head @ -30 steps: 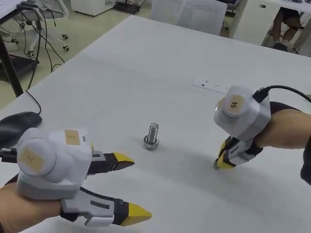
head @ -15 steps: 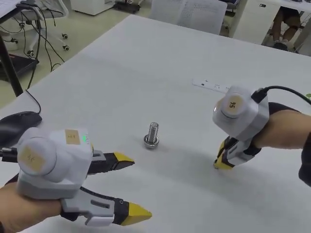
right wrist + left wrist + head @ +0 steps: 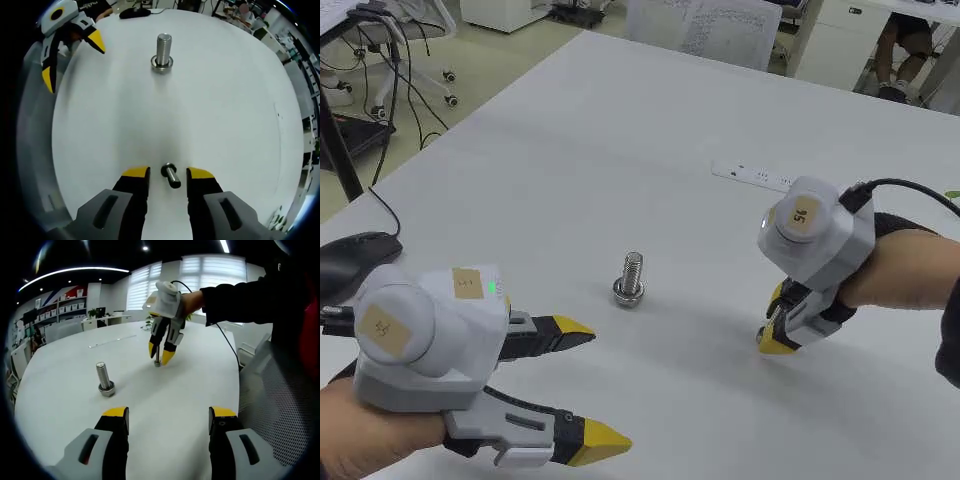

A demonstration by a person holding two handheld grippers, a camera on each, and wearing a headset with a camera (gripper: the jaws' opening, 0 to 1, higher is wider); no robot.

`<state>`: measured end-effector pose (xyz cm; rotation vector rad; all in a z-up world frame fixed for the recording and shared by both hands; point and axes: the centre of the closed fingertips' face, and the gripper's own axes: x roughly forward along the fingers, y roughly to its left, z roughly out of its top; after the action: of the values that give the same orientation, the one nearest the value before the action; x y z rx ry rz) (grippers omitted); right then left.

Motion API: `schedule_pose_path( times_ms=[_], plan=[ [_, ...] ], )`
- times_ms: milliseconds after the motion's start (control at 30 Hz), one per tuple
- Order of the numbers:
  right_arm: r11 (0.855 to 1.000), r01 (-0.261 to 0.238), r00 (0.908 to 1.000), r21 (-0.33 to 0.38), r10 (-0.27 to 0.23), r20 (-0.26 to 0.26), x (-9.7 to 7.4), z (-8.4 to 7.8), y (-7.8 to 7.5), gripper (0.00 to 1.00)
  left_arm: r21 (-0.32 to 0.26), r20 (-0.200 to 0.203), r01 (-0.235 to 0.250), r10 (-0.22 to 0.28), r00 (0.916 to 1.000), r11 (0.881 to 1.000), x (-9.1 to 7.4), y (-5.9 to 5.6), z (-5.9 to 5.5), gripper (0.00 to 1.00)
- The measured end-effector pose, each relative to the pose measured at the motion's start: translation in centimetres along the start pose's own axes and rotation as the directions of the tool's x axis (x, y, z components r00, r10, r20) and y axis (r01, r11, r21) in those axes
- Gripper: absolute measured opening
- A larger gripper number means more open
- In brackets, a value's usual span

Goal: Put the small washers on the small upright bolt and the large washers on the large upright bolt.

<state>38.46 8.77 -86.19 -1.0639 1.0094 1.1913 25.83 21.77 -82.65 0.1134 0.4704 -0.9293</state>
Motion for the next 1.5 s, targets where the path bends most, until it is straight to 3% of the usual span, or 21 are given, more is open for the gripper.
schedule_pose_path(
  times_ms=[667, 767, 1067, 1500],
  plan=[
    [0.997, 0.044, 0.9933, 0.070, -0.051, 0.104, -0.9, 0.1, 0.3, 0.60, 0.008, -0.005, 0.010, -0.010, 0.9999, 1.000, 0.1, -0.2, 0.1, 0.64],
    [0.994, 0.075, 0.9887, 0.078, -0.084, 0.124, -1.1, 0.2, 0.0, 0.67, 0.008, -0.005, 0.011, -0.011, 0.9999, 1.000, 0.1, -0.2, 0.1, 0.64],
    [0.988, 0.108, 0.9769, 0.113, -0.126, 0.172, -1.9, 0.4, -0.5, 0.73, 0.013, -0.001, 0.015, -0.015, 0.9999, 1.000, 0.2, -0.3, 0.4, 0.65],
    [0.974, 0.144, 0.9555, 0.173, -0.182, 0.232, -2.7, 0.5, 0.2, 0.80, 0.017, 0.005, 0.014, -0.014, 0.9999, 1.000, -0.2, -0.6, 0.9, 0.65]
  ],
)
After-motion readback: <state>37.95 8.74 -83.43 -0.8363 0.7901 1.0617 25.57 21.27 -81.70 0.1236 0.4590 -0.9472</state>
